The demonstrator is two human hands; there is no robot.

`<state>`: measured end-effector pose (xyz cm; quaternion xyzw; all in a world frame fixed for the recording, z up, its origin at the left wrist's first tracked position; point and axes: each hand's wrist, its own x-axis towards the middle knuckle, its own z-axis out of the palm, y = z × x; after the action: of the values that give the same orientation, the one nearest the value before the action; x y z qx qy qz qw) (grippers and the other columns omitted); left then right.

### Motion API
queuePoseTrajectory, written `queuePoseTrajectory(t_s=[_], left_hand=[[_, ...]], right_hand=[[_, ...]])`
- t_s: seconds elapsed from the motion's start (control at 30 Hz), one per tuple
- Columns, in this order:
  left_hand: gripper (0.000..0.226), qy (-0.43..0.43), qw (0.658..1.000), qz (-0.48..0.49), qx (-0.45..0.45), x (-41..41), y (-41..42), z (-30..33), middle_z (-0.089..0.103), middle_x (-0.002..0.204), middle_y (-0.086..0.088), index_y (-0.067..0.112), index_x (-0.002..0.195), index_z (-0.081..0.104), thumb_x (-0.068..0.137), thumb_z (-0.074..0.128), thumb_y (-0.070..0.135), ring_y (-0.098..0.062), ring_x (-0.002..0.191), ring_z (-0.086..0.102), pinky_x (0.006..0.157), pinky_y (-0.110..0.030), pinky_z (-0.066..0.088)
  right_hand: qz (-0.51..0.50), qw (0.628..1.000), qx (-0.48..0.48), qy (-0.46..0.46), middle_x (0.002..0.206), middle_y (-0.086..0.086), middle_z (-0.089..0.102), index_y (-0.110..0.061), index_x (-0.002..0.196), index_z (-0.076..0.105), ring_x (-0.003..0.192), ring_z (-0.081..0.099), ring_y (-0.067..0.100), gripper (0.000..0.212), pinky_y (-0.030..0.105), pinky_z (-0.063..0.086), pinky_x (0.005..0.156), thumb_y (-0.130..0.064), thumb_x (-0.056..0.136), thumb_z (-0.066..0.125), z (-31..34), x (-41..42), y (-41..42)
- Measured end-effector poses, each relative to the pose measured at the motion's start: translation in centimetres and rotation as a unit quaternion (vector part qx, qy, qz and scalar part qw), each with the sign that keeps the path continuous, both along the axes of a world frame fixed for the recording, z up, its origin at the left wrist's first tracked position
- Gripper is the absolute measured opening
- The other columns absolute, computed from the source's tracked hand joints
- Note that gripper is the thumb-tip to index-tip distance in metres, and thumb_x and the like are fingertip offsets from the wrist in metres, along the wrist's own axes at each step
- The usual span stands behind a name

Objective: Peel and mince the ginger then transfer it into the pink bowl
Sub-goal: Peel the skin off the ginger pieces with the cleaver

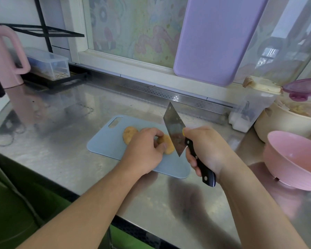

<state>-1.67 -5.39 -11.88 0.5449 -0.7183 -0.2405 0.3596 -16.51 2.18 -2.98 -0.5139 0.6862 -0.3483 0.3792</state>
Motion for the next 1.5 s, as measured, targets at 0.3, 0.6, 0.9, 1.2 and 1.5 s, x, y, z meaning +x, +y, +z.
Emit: queuePoseTrajectory(t_s=[0.3, 0.6, 0.9, 1.2, 1.5], left_hand=[[0.029, -0.010, 1.000, 0.002, -0.015, 0.0, 0.0, 0.1, 0.060, 0.101, 0.013, 0.029, 0.124, 0.068, 0.095, 0.072, 0.034, -0.002, 0.086, 0.057, 0.080, -0.022, 0.041], [0.028, -0.002, 1.000, 0.006, -0.019, -0.1, 0.0, 0.0, 0.055, 0.093, 0.018, 0.027, 0.122, 0.070, 0.095, 0.074, 0.032, 0.000, 0.083, 0.057, 0.079, -0.021, 0.041], [0.028, 0.003, 1.000, 0.010, -0.021, -0.1, 0.0, 0.1, 0.059, 0.102, 0.013, 0.025, 0.121, 0.072, 0.094, 0.075, 0.032, -0.004, 0.087, 0.059, 0.082, -0.020, 0.042], [0.033, -0.007, 1.000, 0.005, -0.018, -0.1, 0.2, 0.2, 0.057, 0.106, 0.014, 0.025, 0.127, 0.070, 0.095, 0.073, 0.032, -0.006, 0.090, 0.059, 0.083, -0.023, 0.044], [0.033, 0.002, 1.000, 0.006, -0.017, -0.1, 0.3, 0.2, 0.055, 0.100, 0.017, 0.028, 0.129, 0.069, 0.096, 0.073, 0.032, 0.002, 0.083, 0.056, 0.077, -0.019, 0.040]], right_hand=[[0.006, 1.000, 0.009, 0.012, 0.044, 0.013, 0.048, 0.003, 0.093, 0.057, 0.027, 0.041, 0.023, 0.038, 0.020, 0.034, 0.038, -0.023, 0.108, 0.034, -0.3, 0.6, -0.1], [-0.007, 0.999, 0.012, 0.040, 0.044, 0.014, 0.048, 0.005, 0.096, 0.057, 0.025, 0.042, 0.023, 0.036, 0.020, 0.037, 0.037, -0.020, 0.107, 0.033, -0.2, 1.5, -0.3], [0.000, 0.999, 0.032, 0.043, 0.044, 0.015, 0.049, -0.001, 0.093, 0.057, 0.026, 0.043, 0.023, 0.032, 0.020, 0.037, 0.038, -0.020, 0.107, 0.035, -0.3, 1.0, 0.2], [-0.006, 0.999, 0.028, 0.027, 0.048, 0.015, 0.049, -0.006, 0.078, 0.052, 0.027, 0.043, 0.023, 0.035, 0.027, 0.038, 0.045, -0.019, 0.106, 0.036, -1.2, 1.5, -1.8], [-0.005, 1.000, 0.029, 0.002, 0.047, 0.014, 0.050, -0.005, 0.081, 0.055, 0.029, 0.043, 0.025, 0.036, 0.024, 0.037, 0.040, -0.022, 0.106, 0.037, -1.5, 1.2, -1.2]])
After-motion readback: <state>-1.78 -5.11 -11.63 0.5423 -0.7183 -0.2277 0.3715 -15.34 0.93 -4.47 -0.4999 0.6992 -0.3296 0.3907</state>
